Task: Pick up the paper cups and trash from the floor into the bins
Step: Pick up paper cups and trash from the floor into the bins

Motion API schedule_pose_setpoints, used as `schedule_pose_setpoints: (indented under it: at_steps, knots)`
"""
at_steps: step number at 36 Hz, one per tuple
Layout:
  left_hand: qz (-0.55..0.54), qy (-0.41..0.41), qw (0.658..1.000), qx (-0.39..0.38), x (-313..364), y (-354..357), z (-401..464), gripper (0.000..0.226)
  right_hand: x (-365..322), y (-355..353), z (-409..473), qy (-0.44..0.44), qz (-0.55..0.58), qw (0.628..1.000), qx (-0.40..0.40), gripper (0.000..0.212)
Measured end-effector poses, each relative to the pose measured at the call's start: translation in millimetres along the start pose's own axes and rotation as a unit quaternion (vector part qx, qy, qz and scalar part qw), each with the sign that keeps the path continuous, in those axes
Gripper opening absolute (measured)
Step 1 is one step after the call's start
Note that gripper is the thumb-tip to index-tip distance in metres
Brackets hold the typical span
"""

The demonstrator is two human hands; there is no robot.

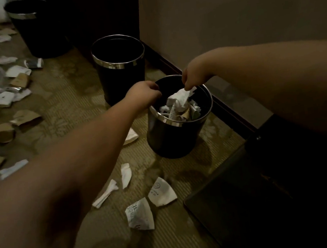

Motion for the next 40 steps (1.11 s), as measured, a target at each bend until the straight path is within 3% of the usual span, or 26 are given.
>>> schedule_pose_setpoints:
  at_steps: [4, 15, 22, 24, 26, 30, 40]
  knots:
    - [0.056, 0.008, 0.998, 0.005, -27.3, -46.3, -30.7, 0.038, -27.0, -12.3, -9.5, -0.023, 0.013, 1.0, -0.007, 0.04]
    - [0.178, -0.047, 0.982, 0.044, -140.7, -176.0, -155.2, 0.035, -179.0, -28.5, -63.2, -0.06, 0.082, 0.991, 0.082, 0.061]
    - [0.138, -0.085, 0.985, 0.068, -219.3, -221.6, -249.5, 0.032, -309.7, 13.0, -106.4, -0.107, 0.126, 0.981, 0.1, 0.06]
    - [0.145, -0.078, 0.984, 0.072, -216.6, -221.2, -267.4, 0.03, -320.9, 20.4, -116.3, -0.116, 0.105, 0.982, 0.107, 0.061]
    - [0.134, -0.105, 0.985, 0.036, -278.6, -222.7, -334.1, 0.026, -396.9, 71.2, -145.2, -0.161, 0.11, 0.979, 0.053, 0.06]
    - [0.142, -0.089, 0.985, 0.049, -297.4, -214.0, -358.9, 0.027, -410.6, 92.6, -176.2, -0.197, 0.116, 0.972, 0.057, 0.055]
    - [0.123, -0.17, 0.971, -0.114, -388.1, -118.4, -485.0, 0.024, -445.4, 255.4, -247.4, -0.241, 0.074, 0.962, -0.109, 0.049]
Point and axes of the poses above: each hand's wrist, its own z-axis towards the middle knuckle, its own y-axis out of the palm, x = y × z, the point moved 3 cm from there along z, towards the middle knuckle, and after that the axes turned 7 degrees about x, right-handed, at the moved point
